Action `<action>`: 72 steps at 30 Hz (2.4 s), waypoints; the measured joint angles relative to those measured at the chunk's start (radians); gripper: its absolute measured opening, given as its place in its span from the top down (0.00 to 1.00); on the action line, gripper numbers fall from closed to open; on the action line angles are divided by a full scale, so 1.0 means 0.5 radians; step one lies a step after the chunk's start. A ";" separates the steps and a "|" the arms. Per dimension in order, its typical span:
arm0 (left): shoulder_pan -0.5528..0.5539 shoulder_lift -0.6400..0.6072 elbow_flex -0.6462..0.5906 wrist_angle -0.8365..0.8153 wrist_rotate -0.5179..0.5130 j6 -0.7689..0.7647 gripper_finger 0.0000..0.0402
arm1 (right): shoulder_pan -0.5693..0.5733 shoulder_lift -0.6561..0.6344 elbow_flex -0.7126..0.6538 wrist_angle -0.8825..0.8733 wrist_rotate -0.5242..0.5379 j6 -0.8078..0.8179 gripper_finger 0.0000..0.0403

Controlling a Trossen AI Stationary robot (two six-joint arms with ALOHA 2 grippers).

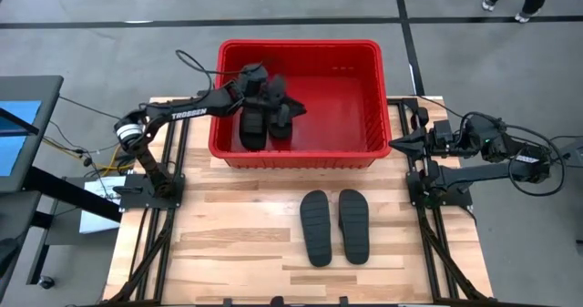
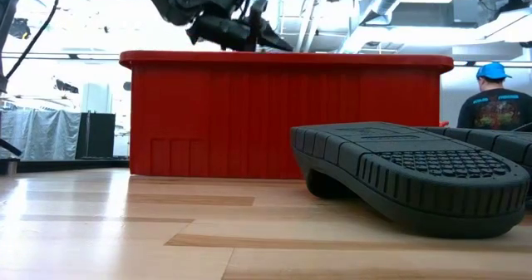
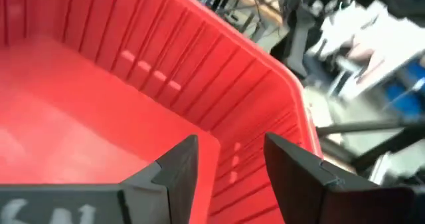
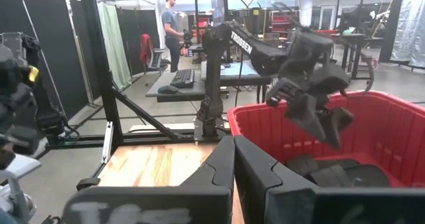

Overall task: Pick and place slides into bin
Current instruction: Put the black slide into the red bin

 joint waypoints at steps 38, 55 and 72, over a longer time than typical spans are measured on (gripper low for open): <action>-0.936 -1.254 0.169 -1.048 -1.423 0.417 0.60 | 0.000 0.000 0.000 0.000 0.000 0.000 1.00; -0.933 -2.466 -1.137 -0.355 -1.152 0.183 0.60 | -0.001 0.000 0.001 0.000 0.000 0.000 1.00; -0.933 -2.418 -1.422 0.028 -1.398 0.340 0.60 | -0.001 0.000 0.001 0.008 0.000 0.000 1.00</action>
